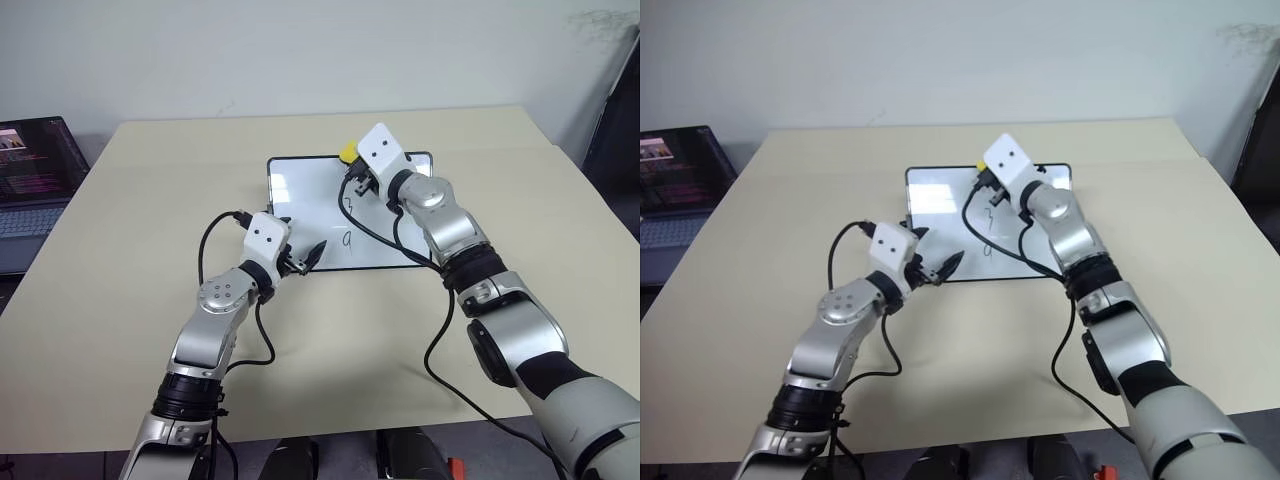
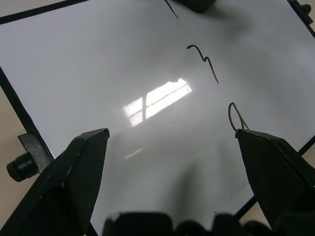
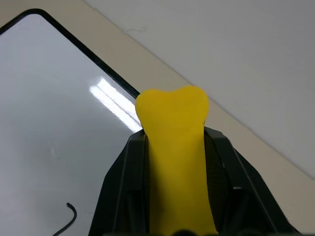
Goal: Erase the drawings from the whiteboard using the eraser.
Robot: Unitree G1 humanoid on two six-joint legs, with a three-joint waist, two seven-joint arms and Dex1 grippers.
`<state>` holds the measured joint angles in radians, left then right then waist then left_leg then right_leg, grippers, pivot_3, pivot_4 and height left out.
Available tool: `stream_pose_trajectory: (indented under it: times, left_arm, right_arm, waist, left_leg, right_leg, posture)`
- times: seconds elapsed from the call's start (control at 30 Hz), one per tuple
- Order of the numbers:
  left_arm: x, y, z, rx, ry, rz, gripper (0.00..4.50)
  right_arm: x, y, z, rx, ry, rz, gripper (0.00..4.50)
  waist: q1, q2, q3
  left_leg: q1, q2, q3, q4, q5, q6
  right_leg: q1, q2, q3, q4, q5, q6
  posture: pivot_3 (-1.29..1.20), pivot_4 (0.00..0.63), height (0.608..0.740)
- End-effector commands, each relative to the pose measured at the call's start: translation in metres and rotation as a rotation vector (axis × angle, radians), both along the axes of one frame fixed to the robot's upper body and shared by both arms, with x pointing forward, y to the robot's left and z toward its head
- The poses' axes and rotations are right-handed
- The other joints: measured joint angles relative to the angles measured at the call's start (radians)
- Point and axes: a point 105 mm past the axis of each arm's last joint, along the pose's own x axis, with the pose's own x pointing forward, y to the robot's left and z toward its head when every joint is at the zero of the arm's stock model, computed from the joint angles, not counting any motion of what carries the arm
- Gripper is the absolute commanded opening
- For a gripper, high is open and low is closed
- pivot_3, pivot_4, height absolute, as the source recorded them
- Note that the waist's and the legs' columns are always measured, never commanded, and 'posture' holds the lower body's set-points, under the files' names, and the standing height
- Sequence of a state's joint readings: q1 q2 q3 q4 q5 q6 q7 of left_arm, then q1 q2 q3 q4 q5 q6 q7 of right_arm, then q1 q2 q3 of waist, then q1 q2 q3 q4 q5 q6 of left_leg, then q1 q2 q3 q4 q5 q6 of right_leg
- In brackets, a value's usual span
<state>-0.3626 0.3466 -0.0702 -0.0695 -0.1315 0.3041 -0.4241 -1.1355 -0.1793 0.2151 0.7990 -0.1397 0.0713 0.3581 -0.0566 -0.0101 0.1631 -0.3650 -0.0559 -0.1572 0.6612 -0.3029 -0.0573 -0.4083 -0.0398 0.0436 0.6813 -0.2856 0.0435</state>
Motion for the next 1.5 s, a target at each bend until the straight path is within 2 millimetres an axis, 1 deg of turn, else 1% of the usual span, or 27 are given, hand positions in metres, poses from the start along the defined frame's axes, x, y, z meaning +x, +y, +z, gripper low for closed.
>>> stream_pose_trajectory:
  times: [0.03, 0.3, 0.6, 0.9, 1.0, 1.1, 1.17, 1.3, 1.4, 1.5]
  left_arm:
    - [0.000, -0.001, 0.018, -0.012, -0.068, 0.006, 4.50]
    - [-0.001, 0.000, 0.027, -0.014, -0.082, 0.018, 4.50]
    - [-0.002, 0.001, 0.036, -0.013, -0.093, 0.036, 4.50]
    - [-0.007, -0.003, 0.045, -0.017, -0.101, 0.046, 4.50]
    - [-0.007, -0.004, 0.046, -0.019, -0.099, 0.046, 4.50]
    - [-0.007, -0.005, 0.046, -0.021, -0.098, 0.045, 4.50]
    - [-0.007, -0.005, 0.046, -0.023, -0.096, 0.043, 4.50]
    - [-0.003, -0.007, 0.045, -0.026, -0.092, 0.033, 4.50]
    - [-0.002, -0.009, 0.045, -0.028, -0.093, 0.024, 4.50]
    - [0.000, -0.012, 0.043, -0.028, -0.094, 0.012, 4.50]
  right_arm:
    - [0.007, -0.011, 0.005, -0.014, -0.019, -0.049, 1.12]
    - [0.003, -0.002, -0.009, -0.041, 0.024, -0.010, 1.12]
    - [-0.008, 0.002, -0.039, -0.113, 0.106, 0.052, 1.12]
    - [-0.016, -0.002, -0.048, -0.127, 0.152, 0.067, 1.12]
    - [-0.018, -0.005, -0.047, -0.125, 0.157, 0.062, 1.12]
    - [-0.019, -0.011, -0.041, -0.105, 0.148, 0.049, 1.12]
    - [-0.020, -0.013, -0.034, -0.085, 0.132, 0.041, 1.12]
    - [-0.019, -0.017, -0.013, -0.022, 0.077, 0.018, 1.12]
    - [-0.017, -0.018, -0.004, 0.002, 0.055, 0.004, 1.12]
    - [-0.013, -0.019, 0.001, 0.014, 0.043, -0.012, 1.12]
  waist:
    - [0.000, 0.000, 0.000]
    - [0.000, 0.000, -0.001]
    - [-0.001, -0.001, -0.002]
    - [-0.001, -0.001, -0.003]
    - [0.001, -0.001, -0.003]
    - [0.002, -0.001, -0.003]
    - [0.003, -0.001, -0.003]
    - [0.007, -0.001, -0.002]
    - [0.008, -0.001, -0.002]
    - [0.007, -0.001, -0.002]
  left_leg:
    - [0.000, 0.000, 0.000, 0.000, 0.000, 0.000]
    - [0.001, 0.000, 0.000, 0.001, 0.000, 0.000]
    - [0.002, 0.000, 0.000, 0.001, 0.000, 0.000]
    - [0.003, 0.000, -0.001, 0.001, 0.001, -0.001]
    - [0.002, 0.000, -0.001, 0.001, 0.001, -0.001]
    - [0.002, 0.000, -0.001, 0.001, 0.001, -0.001]
    - [0.002, 0.000, -0.001, 0.001, 0.001, -0.001]
    - [0.002, 0.000, -0.001, 0.001, 0.001, -0.001]
    - [0.001, 0.000, -0.001, 0.001, 0.001, -0.001]
    - [0.001, 0.000, -0.001, 0.001, 0.001, -0.001]
  right_leg:
    - [0.000, 0.000, 0.000, 0.000, 0.000, 0.000]
    - [0.001, 0.000, 0.000, 0.001, 0.000, 0.000]
    - [0.002, 0.000, 0.000, 0.001, 0.001, -0.001]
    - [0.003, 0.001, 0.000, 0.001, 0.002, -0.001]
    - [0.003, 0.001, -0.001, 0.001, 0.002, -0.001]
    - [0.003, 0.001, -0.001, 0.001, 0.002, -0.001]
    - [0.003, 0.001, -0.001, 0.001, 0.002, -0.001]
    - [0.002, 0.001, -0.001, 0.000, 0.002, -0.001]
    - [0.002, 0.001, -0.001, 0.000, 0.002, -0.001]
    - [0.002, 0.001, -0.001, 0.000, 0.002, -0.001]
  posture:
    - [0.00, 0.150, 0.740]
    - [0.00, 0.150, 0.740]
    - [0.00, 0.150, 0.740]
    - [0.00, 0.150, 0.740]
    - [0.00, 0.150, 0.740]
    - [0.00, 0.150, 0.740]
    - [0.00, 0.150, 0.740]
    - [0.00, 0.150, 0.740]
    - [0.00, 0.150, 0.740]
    - [0.00, 0.150, 0.740]
